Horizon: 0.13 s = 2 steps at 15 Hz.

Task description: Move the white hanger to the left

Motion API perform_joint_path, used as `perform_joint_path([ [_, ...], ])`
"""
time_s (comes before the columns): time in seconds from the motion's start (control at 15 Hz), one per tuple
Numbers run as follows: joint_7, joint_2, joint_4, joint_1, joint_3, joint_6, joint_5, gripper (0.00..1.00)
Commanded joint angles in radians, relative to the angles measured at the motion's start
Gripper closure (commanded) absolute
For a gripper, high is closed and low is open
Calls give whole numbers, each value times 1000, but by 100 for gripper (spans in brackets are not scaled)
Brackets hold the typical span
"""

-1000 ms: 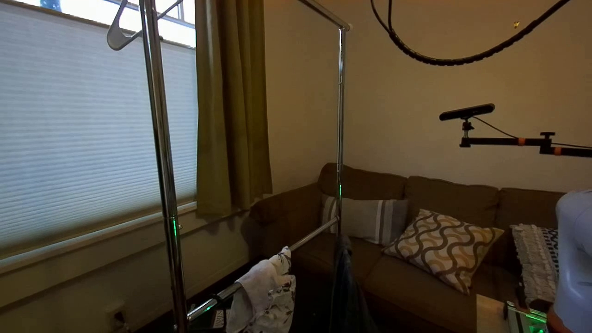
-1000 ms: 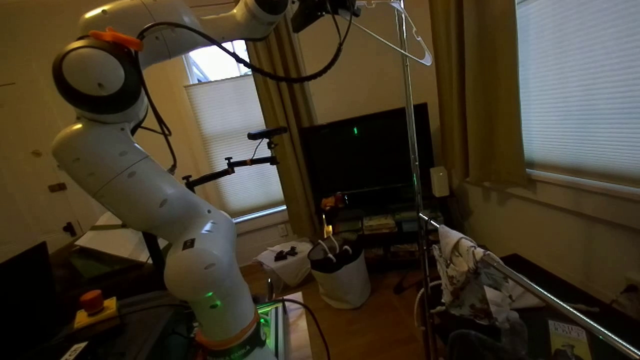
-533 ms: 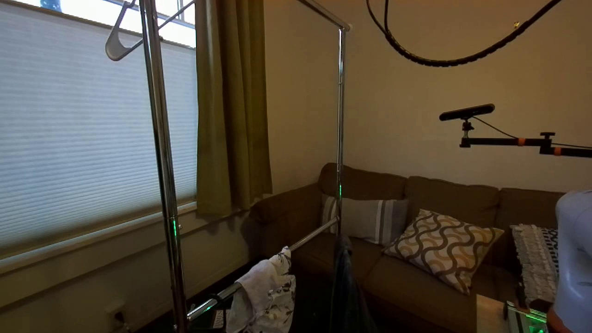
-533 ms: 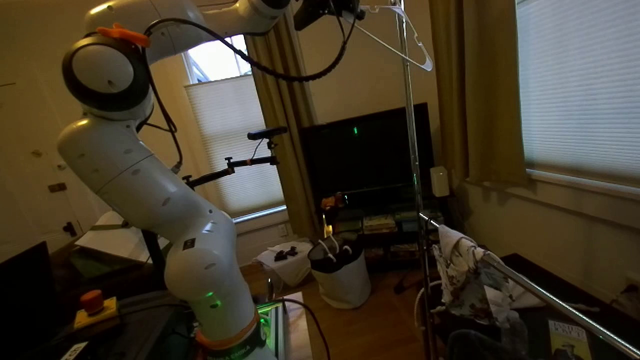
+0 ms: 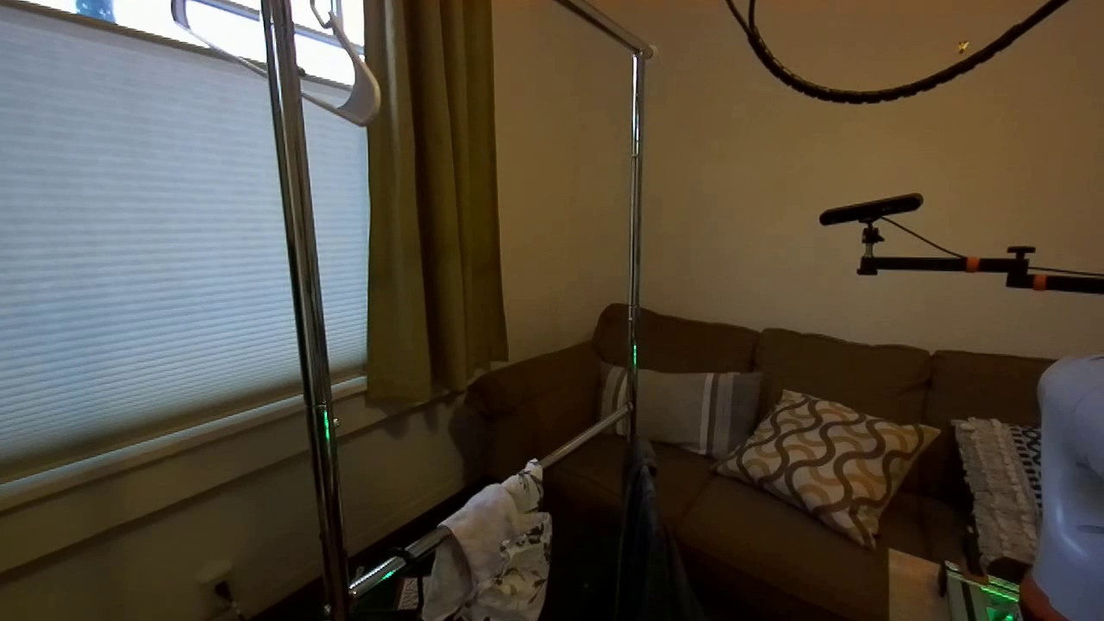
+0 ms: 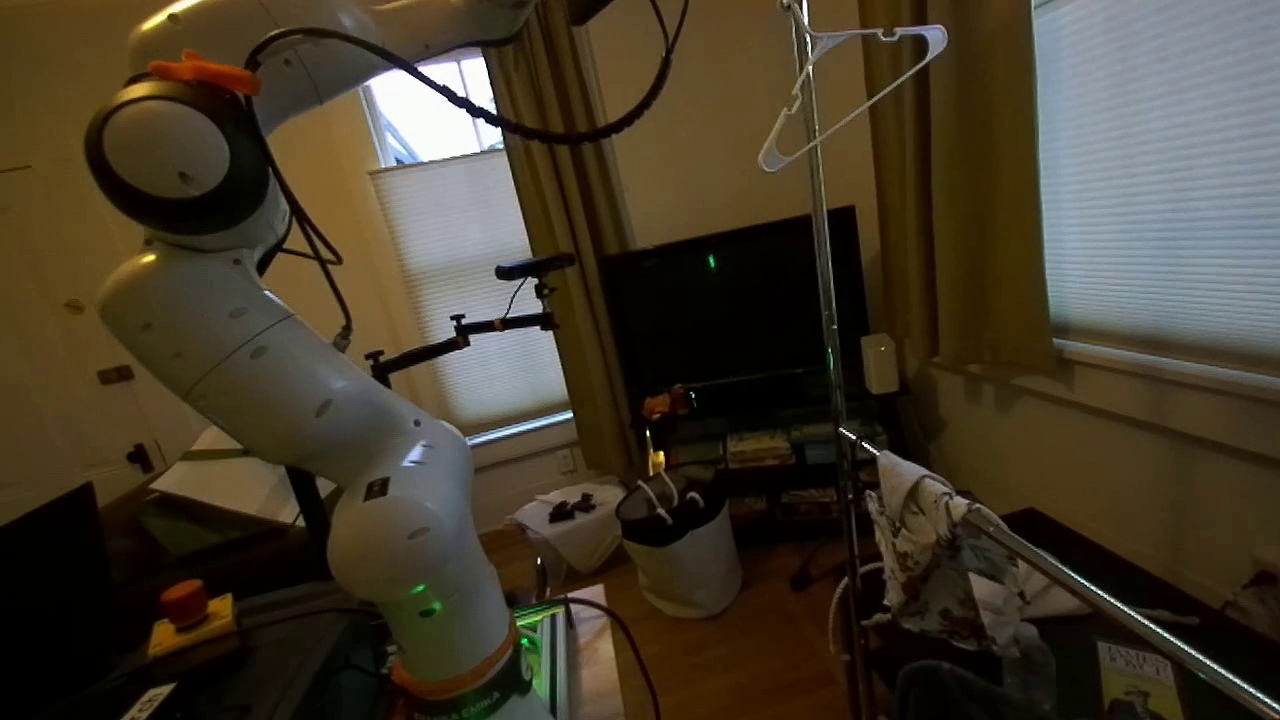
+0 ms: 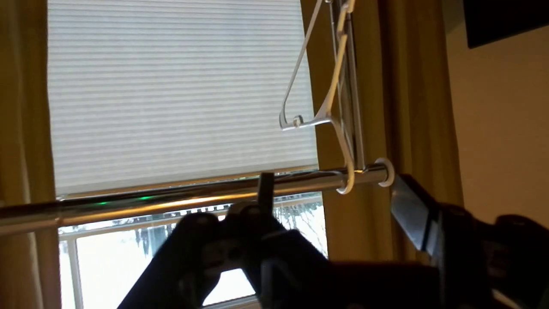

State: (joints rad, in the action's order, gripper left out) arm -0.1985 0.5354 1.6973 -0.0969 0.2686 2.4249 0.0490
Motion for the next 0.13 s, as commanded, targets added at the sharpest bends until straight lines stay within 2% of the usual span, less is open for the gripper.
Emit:
perform_joint_path([
  [0.0, 77, 153, 131, -79, -113, -28, 75, 0],
  [0.07, 43, 50, 24, -33, -60, -24, 31, 14],
])
